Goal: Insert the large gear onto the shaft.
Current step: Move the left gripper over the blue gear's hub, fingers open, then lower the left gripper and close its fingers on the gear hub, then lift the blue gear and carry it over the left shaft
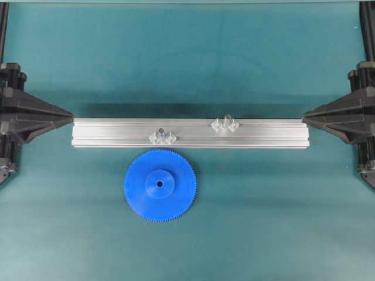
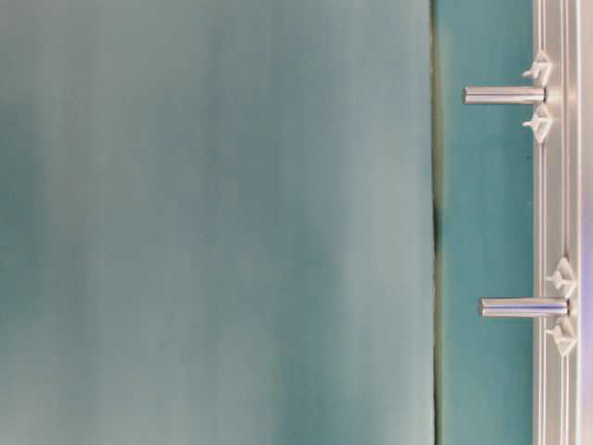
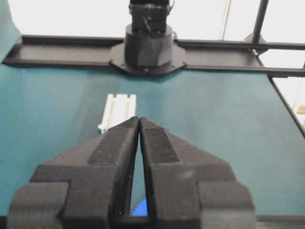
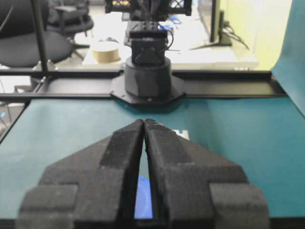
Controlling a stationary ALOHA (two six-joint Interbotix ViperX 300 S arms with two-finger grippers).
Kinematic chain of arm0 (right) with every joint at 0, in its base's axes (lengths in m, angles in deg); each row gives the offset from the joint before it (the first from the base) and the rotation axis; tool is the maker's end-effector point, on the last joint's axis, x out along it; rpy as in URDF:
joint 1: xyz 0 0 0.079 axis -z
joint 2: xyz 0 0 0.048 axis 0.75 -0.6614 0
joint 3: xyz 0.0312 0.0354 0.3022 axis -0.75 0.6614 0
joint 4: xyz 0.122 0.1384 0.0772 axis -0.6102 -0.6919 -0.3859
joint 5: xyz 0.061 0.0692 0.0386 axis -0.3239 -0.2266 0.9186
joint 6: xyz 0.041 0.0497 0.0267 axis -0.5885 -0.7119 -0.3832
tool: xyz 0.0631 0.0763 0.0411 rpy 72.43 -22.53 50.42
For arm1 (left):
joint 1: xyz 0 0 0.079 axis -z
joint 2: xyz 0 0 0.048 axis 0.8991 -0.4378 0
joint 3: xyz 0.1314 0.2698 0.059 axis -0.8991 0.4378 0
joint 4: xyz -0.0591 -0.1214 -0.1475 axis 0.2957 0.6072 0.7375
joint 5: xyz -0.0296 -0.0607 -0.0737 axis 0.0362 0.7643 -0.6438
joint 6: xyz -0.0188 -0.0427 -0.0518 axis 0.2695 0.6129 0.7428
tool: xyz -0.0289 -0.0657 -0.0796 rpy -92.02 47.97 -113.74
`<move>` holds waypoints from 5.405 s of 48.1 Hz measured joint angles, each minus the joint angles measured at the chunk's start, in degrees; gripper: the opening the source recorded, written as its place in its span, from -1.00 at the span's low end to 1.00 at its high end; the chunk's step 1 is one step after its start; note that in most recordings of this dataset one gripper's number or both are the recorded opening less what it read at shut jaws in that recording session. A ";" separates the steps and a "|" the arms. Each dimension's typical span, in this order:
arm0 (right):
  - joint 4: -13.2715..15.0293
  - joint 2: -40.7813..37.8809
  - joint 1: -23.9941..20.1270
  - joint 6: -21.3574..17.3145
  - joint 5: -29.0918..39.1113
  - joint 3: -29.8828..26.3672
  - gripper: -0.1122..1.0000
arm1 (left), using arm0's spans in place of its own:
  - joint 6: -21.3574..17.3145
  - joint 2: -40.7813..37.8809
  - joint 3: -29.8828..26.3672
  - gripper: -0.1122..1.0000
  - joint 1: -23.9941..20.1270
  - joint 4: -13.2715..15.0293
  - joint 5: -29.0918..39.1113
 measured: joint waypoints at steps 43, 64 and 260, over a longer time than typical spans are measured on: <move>-1.76 2.55 0.00 -4.83 33.93 -3.52 -0.69 | 4.66 -31.73 -17.84 -0.81 8.00 -0.62 19.86; -1.76 2.55 0.26 -4.92 37.09 -4.04 -0.69 | 5.01 -45.62 -25.84 -0.71 10.37 -0.62 22.50; -2.02 7.47 0.35 -5.01 37.79 -0.97 -0.69 | 3.43 -57.83 -44.21 0.61 7.47 -0.88 43.59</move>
